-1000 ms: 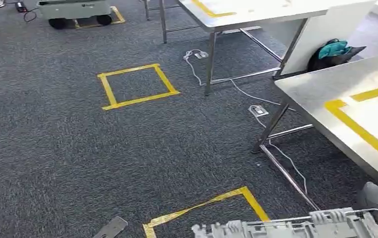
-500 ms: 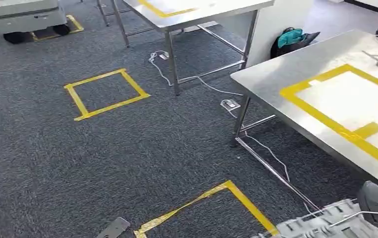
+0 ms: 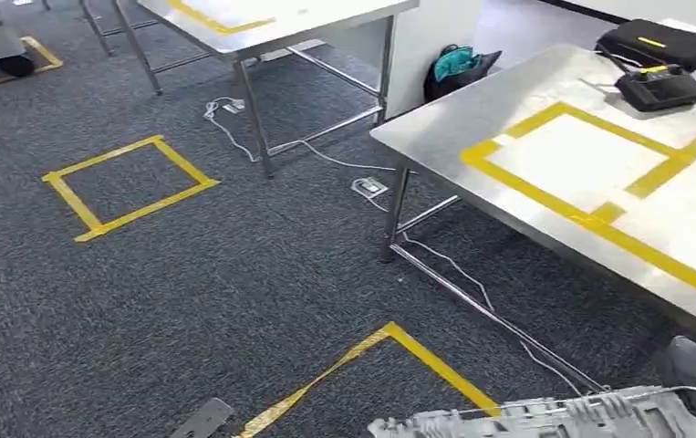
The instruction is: Take the parts from the cabinet and place them on the table.
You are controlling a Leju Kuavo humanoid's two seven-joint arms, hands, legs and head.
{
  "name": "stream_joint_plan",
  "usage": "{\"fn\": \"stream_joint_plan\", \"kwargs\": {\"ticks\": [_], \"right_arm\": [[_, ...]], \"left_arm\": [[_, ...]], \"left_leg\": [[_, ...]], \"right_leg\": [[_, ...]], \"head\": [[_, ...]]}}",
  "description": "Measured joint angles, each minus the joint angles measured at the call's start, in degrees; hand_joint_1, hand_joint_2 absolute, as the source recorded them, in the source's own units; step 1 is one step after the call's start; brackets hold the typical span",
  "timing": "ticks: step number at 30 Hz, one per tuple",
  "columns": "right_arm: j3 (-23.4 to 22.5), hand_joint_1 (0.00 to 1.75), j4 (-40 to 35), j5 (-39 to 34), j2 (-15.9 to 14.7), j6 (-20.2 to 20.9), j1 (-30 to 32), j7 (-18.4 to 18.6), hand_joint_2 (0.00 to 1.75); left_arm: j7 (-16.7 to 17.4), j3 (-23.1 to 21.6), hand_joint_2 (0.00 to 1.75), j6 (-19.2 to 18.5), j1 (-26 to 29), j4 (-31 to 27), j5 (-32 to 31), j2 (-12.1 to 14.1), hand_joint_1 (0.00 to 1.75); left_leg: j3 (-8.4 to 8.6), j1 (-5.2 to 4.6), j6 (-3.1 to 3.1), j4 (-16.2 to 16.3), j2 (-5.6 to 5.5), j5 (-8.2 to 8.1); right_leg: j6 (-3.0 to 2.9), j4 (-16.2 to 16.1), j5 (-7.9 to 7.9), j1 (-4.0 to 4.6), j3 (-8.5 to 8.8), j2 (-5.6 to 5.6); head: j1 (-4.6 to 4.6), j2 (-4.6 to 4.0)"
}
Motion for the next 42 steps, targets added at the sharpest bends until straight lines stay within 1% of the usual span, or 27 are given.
{"fn": "stream_joint_plan", "kwargs": {"ticks": [1, 2, 3, 4, 7, 8, 9, 10, 12, 13, 15, 17, 18, 19, 22, 23, 24, 25, 27, 29, 31, 32, 33, 34, 38, 40, 42], "right_arm": [[0.0, 1.75, 0.0, 0.0, 0.0, 0.0, 0.0, 0.0, 1.75], [0.0, 1.75, 0.0, 0.0, 0.0, 0.0, 0.0, 0.0, 1.75], [0.0, 1.75, 0.1, 0.0, 0.0, 0.0, -0.3, 0.0, 1.75], [0.0, 1.75, 0.1, -0.1, 0.0, 0.0, -0.3, -0.1, 1.75], [0.0, 1.75, 0.1, -0.2, 0.0, 0.0, -0.2, 0.0, 1.75], [0.0, 1.75, 0.1, -0.2, 0.0, 0.0, -0.1, -0.1, 1.75], [0.0, 1.75, 0.1, -0.2, 0.0, 0.0, -0.2, -0.1, 1.75], [0.0, 1.75, 0.1, -0.2, 0.0, 0.0, -0.3, -0.1, 1.75], [0.0, 1.75, 0.2, -0.2, 0.0, 0.0, -0.4, -0.1, 1.75], [0.0, 1.75, 0.3, -0.2, 0.0, 0.0, -0.4, -0.1, 1.75], [0.0, 1.75, 0.4, -0.2, 0.0, 0.0, -0.3, -0.1, 1.75], [0.0, 1.75, 0.4, -0.2, 0.0, 0.0, -0.4, -0.2, 1.75], [0.0, 1.75, 0.4, -0.2, 0.0, 0.0, -0.4, -0.2, 1.75], [0.0, 1.75, 0.4, -0.2, 0.0, 0.0, -0.5, -0.2, 1.75], [0.0, 1.75, 0.5, -0.3, 0.0, 0.0, -0.3, -0.3, 1.75], [0.0, 1.75, 0.5, -0.5, 0.0, 0.0, -0.3, -0.4, 1.75], [0.0, 1.75, 0.5, -0.6, 0.0, 0.0, -0.3, -0.5, 1.75], [0.0, 1.75, 0.6, -0.7, 0.0, 0.0, -0.6, -0.6, 1.75], [0.0, 1.75, 0.9, -0.7, 0.0, 0.0, -0.6, -0.9, 1.75], [0.0, 1.75, 1.1, -0.8, 0.0, 0.0, -0.6, -0.9, 1.75], [0.0, 1.75, 1.2, -0.8, 0.0, 0.0, -0.6, -1.0, 1.75], [0.0, 1.75, 1.2, -0.8, 0.0, 0.0, -0.6, -1.0, 1.75], [0.0, 1.75, 1.2, -0.8, 0.0, 0.0, -0.6, -1.0, 1.75], [0.0, 1.75, 1.3, -0.7, 0.0, 0.0, -0.7, -1.0, 1.75], [-0.1, 1.75, 1.4, -0.8, 0.0, 0.0, -0.6, -1.0, 1.75], [-0.1, 1.75, 1.4, -0.8, 0.0, 0.0, -0.7, -1.0, 1.75], [-0.1, 1.75, 1.4, -0.7, 0.0, 0.0, -0.7, -1.0, 1.75]], "left_arm": [[0.0, 0.0, 1.75, 0.0, 0.0, 0.0, 0.1, 0.0, 0.00], [0.0, 0.0, 1.75, -0.1, 0.0, 0.0, 0.2, 0.0, 0.00], [0.0, 0.0, 1.75, -0.2, 0.0, 0.0, 0.2, 0.0, 0.00], [0.0, 0.0, 1.75, -0.2, 0.0, 0.0, 0.2, 0.1, 0.00], [0.0, 0.0, 1.75, -0.2, -0.2, 0.0, 0.2, 0.0, 0.00], [0.0, 0.0, 1.75, -0.2, -0.3, 0.0, 0.3, 0.0, 0.00], [0.0, 0.0, 1.75, -0.1, -0.4, 0.0, 0.3, 0.0, 0.00], [0.0, 0.0, 1.75, -0.2, -0.4, 0.0, 0.3, 0.0, 0.00], [0.0, 0.0, 1.75, -0.2, 0.0, 0.0, 0.4, 0.0, 0.00], [0.0, 0.0, 1.75, -0.2, 0.2, 0.0, 0.4, 0.0, 0.00], [0.0, 0.0, 1.75, -0.2, 0.2, 0.0, 0.4, 0.0, 0.00], [0.0, 0.0, 1.75, -0.2, 0.1, 0.0, 0.4, 0.0, 0.00], [0.0, 0.0, 1.75, -0.2, 0.0, 0.0, 0.4, 0.1, 0.00], [0.0, 0.0, 1.75, -0.4, 0.0, 0.0, 0.4, 0.2, 0.00], [0.0, 0.0, 1.75, -0.5, -0.2, 0.0, 0.5, 0.2, 0.00], [0.0, 0.0, 1.75, -0.6, -0.3, 0.0, 0.5, 0.1, 0.00], [0.0, 0.0, 1.75, -0.6, -0.4, 0.0, 0.5, 0.1, 0.00], [0.0, 0.0, 1.75, -0.6, -0.3, 0.0, 0.5, 0.1, 0.00], [0.0, 0.0, 1.75, -0.7, 0.1, 0.0, 0.5, 0.2, 0.00], [0.0, 0.0, 1.75, -0.7, 0.2, 0.0, 0.5, 0.2, 0.00], [0.0, 0.0, 1.75, -0.6, 0.0, 0.0, 0.5, 0.2, 0.00], [0.0, 0.0, 1.75, -0.6, 0.0, 0.0, 0.5, 0.1, 0.00], [0.0, 0.0, 1.75, -0.6, 0.0, 0.0, 0.5, 0.2, 0.00], [0.0, 0.0, 1.75, -0.6, -0.1, 0.0, 0.5, 0.4, 0.00], [0.0, 0.0, 1.75, -0.6, -0.2, 0.0, 0.5, 0.3, 0.00], [0.0, 0.0, 1.75, -0.6, -0.3, 0.0, 0.5, 0.3, 0.00], [0.0, 0.0, 1.75, -0.6, -0.1, 0.0, 0.5, 0.3, 0.00]], "left_leg": [[0.21, 0.06, -0.20, 0.0, 0.50, -0.13], [0.48, 0.07, -0.54, 0.1, 0.99, -0.35], [0.51, -0.47, -0.95, 0.3, 1.34, -0.62], [0.55, -0.51, -1.21, 0.5, 1.73, -0.66], [0.89, -0.34, -1.94, 0.1, 3.24, -0.46], [0.80, -0.08, -2.49, 0.4, 2.10, -1.06], [0.17, -0.06, -2.71, 2.0, -0.55, -2.44], [-1.73, -0.05, -2.82, 6.1, -2.03, -4.85], [-6.33, -0.03, -2.91, 15.2, -2.59, -8.58], [-7.96, -0.03, -2.86, 18.0, -2.60, -9.06], [-7.22, -0.03, -2.56, 15.5, -2.69, -5.86], [-2.55, 0.08, -2.07, 5.7, -4.30, -0.54], [-0.68, 0.25, -1.78, 2.0, -7.15, 0.21], [-0.38, 0.58, -1.75, 0.2, -8.03, -0.27], [-0.35, 0.03, -1.11, 0.5, -6.60, 0.03], [-0.24, 0.51, -0.65, -0.2, -5.58, 0.52], [-0.24, 0.40, -0.35, -0.2, -5.07, 0.56], [-0.25, 0.30, -0.02, -0.2, -4.38, 0.54], [-0.29, 0.10, 0.15, -0.2, -2.65, 0.46], [-0.28, 0.07, 0.14, -0.1, -1.19, 0.44], [-0.08, 0.18, -0.10, -0.1, 0.06, 0.26], [0.12, 0.25, -0.34, 0.0, 0.54, 0.10], [0.30, 0.13, -0.71, 0.2, 0.89, -0.12], [0.31, -0.41, -1.08, 0.4, 1.04, -0.42], [0.56, -0.20, -2.26, 0.1, 2.49, -0.36], [-0.76, 0.02, -2.77, 3.6, -1.19, -3.21], [-5.38, 0.07, -2.94, 13.3, -2.40, -7.92]], "right_leg": [[-0.05, -5.2, 2.28, -0.02, 3.00, -0.80], [0.04, -10.4, 3.93, -0.01, 6.12, -3.14], [-0.16, -11.8, 2.98, 0.59, 6.84, -4.23], [-0.84, -11.9, 3.38, 0.34, 6.97, -3.35], [-1.83, -11.8, 3.62, 0.58, 6.38, -1.62], [-2.35, -12.0, 3.91, 0.19, 6.46, -1.14], [-2.56, -12.1, 3.99, 0.08, 6.38, -0.67], [-2.89, -12.1, 4.12, 0.03, 6.23, -0.10], [-3.17, -12.0, 4.27, 0.08, 5.94, 1.22], [-3.20, -12.0, 4.34, 0.11, 5.82, 2.01], [-3.10, -12.0, 4.49, 0.10, 5.78, 3.56], [-2.76, -12.0, 4.71, 0.03, 5.80, 5.04], [-2.56, -12.0, 4.84, -0.09, 5.70, 5.53], [-2.19, -11.6, 4.73, 0.35, 5.32, 6.18], [-0.82, -12.6, 5.54, -0.26, 4.81, 7.83], [-0.62, -12.3, 5.46, -0.28, 4.34, 7.60], [-0.46, -11.0, 4.20, 0.14, 3.71, 4.31], [-0.27, -7.6, 1.83, 0.16, 2.15, 2.18], [0.03, 1.7, -2.65, 0.10, -1.98, 0.70], [0.28, 5.1, -3.12, 0.06, -3.22, 0.37], [0.41, -2.2, 0.85, -0.05, 1.21, -0.26], [0.46, -7.9, 3.01, -0.08, 4.57, -1.45], [0.56, -12.0, 3.31, -0.06, 6.81, -3.85], [-0.07, -12.1, 3.28, 0.03, 7.40, -3.74], [-1.89, -12.1, 3.76, 0.05, 6.76, -1.34], [-2.55, -12.2, 3.98, -0.21, 6.62, -0.57], [-2.91, -12.2, 4.12, -0.21, 6.29, 0.50]], "head": [[-0.04, 0.00], [0.00, 0.02], [0.00, 0.00], [-0.26, 0.00], [-0.15, 0.02], [-0.17, 0.00], [-0.33, 0.02], [-0.31, 0.02], [-0.35, 0.02], [-0.39, 0.02], [-0.39, 0.02], [-0.39, 0.00], [-0.39, 0.00], [-0.28, 0.00], [-0.35, 0.00], [-0.44, 0.02], [-0.02, 0.00], [0.35, 0.00], [0.22, 0.02], [0.24, 0.02], [0.26, 0.00], [0.28, 0.00], [0.31, 0.02], [0.17, 0.02], [0.04, 0.00], [-0.28, 0.00], [-0.33, 0.00]]}}
